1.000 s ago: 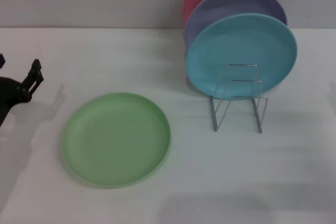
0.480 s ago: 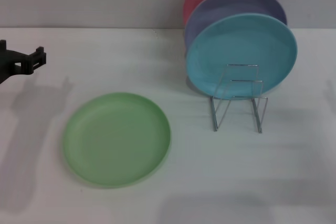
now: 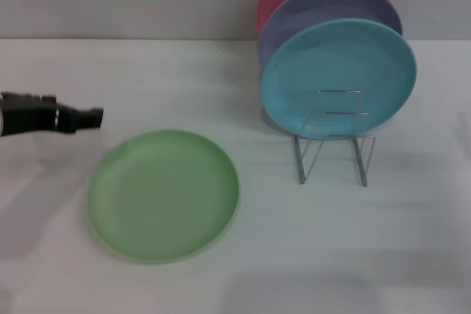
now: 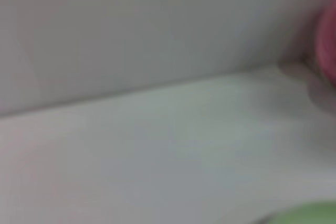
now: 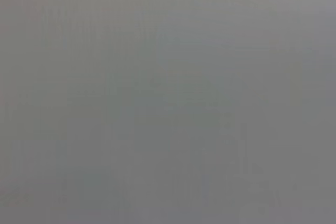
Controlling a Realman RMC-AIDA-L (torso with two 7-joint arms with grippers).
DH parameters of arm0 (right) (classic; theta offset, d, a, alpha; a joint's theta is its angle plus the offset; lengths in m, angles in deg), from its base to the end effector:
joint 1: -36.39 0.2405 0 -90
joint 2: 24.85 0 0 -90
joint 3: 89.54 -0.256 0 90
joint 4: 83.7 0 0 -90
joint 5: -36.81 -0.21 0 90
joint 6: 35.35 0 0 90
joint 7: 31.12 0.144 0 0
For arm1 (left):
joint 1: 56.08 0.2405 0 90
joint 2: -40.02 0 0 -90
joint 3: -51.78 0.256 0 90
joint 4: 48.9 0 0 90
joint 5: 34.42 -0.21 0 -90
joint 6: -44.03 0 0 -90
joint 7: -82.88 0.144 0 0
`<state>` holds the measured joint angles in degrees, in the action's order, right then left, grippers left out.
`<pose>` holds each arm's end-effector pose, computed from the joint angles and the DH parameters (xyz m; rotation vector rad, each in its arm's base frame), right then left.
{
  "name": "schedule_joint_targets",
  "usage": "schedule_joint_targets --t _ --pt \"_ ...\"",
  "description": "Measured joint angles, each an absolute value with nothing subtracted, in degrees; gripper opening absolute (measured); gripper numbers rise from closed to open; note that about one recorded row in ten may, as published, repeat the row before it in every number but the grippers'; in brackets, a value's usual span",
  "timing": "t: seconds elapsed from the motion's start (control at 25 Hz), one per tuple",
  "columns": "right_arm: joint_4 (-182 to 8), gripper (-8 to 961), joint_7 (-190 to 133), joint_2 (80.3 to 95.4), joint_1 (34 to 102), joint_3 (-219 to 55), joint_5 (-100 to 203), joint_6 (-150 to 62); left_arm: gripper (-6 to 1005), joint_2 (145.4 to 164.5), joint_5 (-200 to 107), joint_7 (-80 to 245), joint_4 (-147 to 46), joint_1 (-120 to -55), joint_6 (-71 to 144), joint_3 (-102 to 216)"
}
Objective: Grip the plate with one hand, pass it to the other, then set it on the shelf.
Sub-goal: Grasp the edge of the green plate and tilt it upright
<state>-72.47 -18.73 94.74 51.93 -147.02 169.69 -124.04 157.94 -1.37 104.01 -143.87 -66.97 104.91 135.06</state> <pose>0.3346 0.2724 0.0332 -1.2833 0.4167 0.9422 -0.2208 0.3421 0.0524 -2.0972 -0.9995 -0.0292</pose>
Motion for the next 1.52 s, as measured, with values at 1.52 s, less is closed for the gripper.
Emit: schedule_joint_targets --t 1.52 --pt "-72.5 829 -18.7 94.86 51.5 -146.8 170.0 -123.1 566 158.16 -4.2 106.2 -127.0 -74.9 112.4 135.9"
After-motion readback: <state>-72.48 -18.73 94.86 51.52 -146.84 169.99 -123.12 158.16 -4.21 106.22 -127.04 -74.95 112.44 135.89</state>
